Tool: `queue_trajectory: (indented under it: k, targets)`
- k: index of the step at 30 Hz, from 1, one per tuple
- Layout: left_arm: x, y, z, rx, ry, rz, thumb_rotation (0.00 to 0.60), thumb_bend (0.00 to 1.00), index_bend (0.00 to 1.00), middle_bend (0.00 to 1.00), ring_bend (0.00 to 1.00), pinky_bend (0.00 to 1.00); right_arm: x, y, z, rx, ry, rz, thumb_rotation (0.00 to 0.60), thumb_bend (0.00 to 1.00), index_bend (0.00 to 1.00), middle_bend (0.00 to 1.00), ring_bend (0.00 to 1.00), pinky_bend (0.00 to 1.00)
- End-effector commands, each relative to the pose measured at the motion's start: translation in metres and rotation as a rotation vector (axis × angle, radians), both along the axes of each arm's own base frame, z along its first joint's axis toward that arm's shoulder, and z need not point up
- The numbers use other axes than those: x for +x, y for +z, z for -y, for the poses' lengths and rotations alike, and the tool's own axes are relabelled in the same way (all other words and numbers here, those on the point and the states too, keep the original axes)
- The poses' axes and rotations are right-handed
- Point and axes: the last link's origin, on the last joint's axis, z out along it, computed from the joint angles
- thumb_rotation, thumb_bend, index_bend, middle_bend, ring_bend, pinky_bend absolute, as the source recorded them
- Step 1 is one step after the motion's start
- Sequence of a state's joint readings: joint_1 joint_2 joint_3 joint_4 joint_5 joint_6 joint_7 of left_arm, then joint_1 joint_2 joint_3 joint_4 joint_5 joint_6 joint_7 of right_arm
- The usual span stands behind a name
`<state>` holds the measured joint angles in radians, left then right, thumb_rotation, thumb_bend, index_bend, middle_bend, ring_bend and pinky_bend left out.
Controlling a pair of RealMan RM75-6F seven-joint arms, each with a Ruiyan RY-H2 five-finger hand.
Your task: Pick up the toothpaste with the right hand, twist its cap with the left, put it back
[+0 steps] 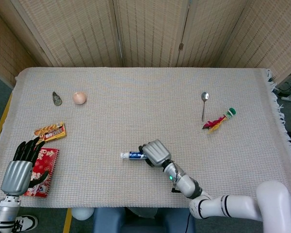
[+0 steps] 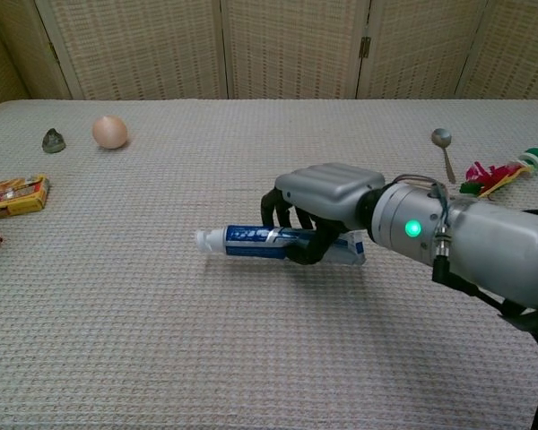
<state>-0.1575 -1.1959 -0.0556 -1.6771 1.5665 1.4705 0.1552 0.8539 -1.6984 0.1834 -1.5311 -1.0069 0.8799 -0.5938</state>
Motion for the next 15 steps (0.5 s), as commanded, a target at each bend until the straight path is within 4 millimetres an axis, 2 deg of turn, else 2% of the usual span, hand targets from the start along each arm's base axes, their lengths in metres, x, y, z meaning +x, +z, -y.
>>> queue_trajectory:
  k: [1, 3, 8, 15]
  targets:
    - [0.013, -0.003, -0.013, -0.023, -0.065, 0.034, 0.6, 0.32, 0.03, 0.03, 0.05, 0.0, 0.006, 0.02, 0.001, 0.013, -0.007, 0.096, 0.6, 0.74, 0.71, 0.59, 0.6, 0.59]
    - [0.024, -0.007, -0.023, -0.037, -0.112, 0.058, 0.6, 0.32, 0.03, 0.04, 0.06, 0.0, 0.007, 0.031, 0.001, 0.02, -0.017, 0.168, 0.6, 0.74, 0.7, 0.59, 0.6, 0.59]
    - [0.047, -0.017, -0.042, -0.074, -0.184, 0.112, 0.6, 0.32, 0.02, 0.05, 0.07, 0.0, 0.005, 0.046, -0.001, 0.04, -0.045, 0.319, 0.6, 0.74, 0.71, 0.59, 0.6, 0.59]
    - [0.082, -0.034, -0.061, -0.09, -0.295, 0.164, 0.6, 0.32, 0.0, 0.05, 0.08, 0.0, -0.002, 0.051, -0.004, 0.093, -0.076, 0.507, 0.6, 0.77, 0.71, 0.59, 0.61, 0.6]
